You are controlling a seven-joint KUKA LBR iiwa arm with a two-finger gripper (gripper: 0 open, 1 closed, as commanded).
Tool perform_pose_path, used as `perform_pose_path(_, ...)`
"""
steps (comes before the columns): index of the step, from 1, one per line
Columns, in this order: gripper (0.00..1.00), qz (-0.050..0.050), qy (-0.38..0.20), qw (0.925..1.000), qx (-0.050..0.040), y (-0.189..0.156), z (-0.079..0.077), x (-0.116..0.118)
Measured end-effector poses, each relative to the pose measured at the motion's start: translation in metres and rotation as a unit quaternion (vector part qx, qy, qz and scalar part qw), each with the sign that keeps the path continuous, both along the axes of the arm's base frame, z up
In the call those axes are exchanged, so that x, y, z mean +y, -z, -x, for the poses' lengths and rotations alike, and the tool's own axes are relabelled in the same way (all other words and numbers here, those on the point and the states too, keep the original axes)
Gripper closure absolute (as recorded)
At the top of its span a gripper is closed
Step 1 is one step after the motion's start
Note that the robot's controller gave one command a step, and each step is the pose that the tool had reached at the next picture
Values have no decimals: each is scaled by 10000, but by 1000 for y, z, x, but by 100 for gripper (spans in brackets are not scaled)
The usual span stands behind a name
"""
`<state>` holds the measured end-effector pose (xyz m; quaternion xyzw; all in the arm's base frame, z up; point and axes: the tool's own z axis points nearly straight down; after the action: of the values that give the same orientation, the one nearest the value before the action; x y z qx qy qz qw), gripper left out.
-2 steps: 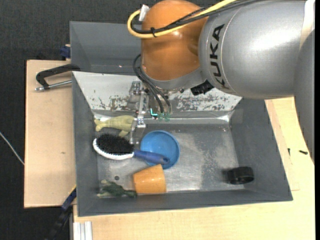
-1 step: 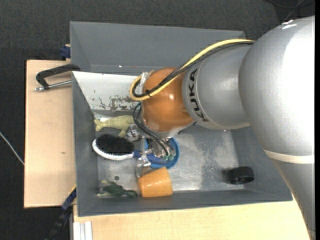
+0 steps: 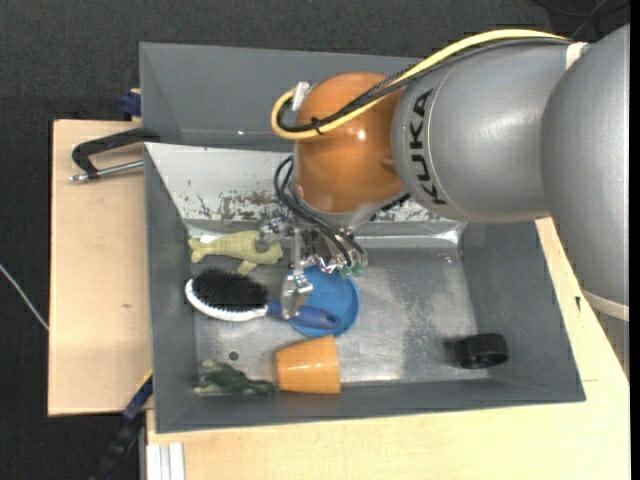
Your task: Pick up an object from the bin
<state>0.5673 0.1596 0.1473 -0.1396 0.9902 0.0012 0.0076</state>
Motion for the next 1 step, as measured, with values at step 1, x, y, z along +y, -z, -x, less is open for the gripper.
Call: perform_pose_path(1,0,23,-1735,9848,43,76,37,45)
